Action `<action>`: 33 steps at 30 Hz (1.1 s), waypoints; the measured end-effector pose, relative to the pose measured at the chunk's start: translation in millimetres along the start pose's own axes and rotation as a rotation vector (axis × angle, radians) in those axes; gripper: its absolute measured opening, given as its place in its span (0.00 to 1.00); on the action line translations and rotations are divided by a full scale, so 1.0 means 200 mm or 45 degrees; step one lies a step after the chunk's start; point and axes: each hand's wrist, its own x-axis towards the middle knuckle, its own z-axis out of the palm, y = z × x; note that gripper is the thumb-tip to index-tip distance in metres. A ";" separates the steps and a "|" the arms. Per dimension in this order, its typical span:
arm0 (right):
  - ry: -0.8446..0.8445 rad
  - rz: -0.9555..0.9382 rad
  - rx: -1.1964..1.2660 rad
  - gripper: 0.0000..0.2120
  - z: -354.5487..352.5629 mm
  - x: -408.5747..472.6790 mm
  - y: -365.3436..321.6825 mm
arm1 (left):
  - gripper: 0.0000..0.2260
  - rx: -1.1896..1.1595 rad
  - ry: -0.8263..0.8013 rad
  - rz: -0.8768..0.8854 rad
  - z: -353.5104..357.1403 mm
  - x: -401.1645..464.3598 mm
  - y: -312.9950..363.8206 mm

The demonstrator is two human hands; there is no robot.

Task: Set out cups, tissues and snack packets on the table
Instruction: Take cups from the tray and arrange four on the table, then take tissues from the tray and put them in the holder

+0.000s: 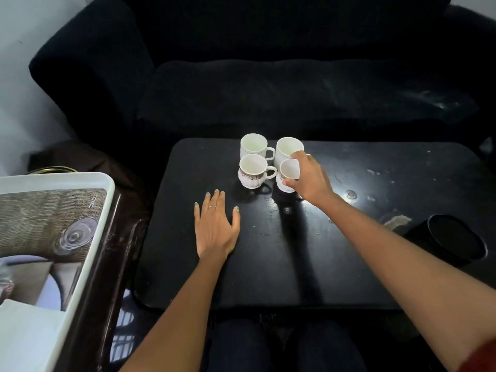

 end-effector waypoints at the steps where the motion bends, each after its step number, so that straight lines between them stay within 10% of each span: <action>1: 0.003 0.001 -0.006 0.30 0.00 0.00 0.00 | 0.25 -0.001 0.002 -0.001 0.00 0.00 0.00; 25: 0.025 -0.298 -0.470 0.34 -0.19 -0.64 0.03 | 0.26 0.417 -0.063 0.394 -0.29 -0.28 0.05; 33: -0.046 -0.407 -0.373 0.31 -0.17 -0.84 -0.21 | 0.28 0.283 0.040 0.199 -0.78 -0.46 -0.14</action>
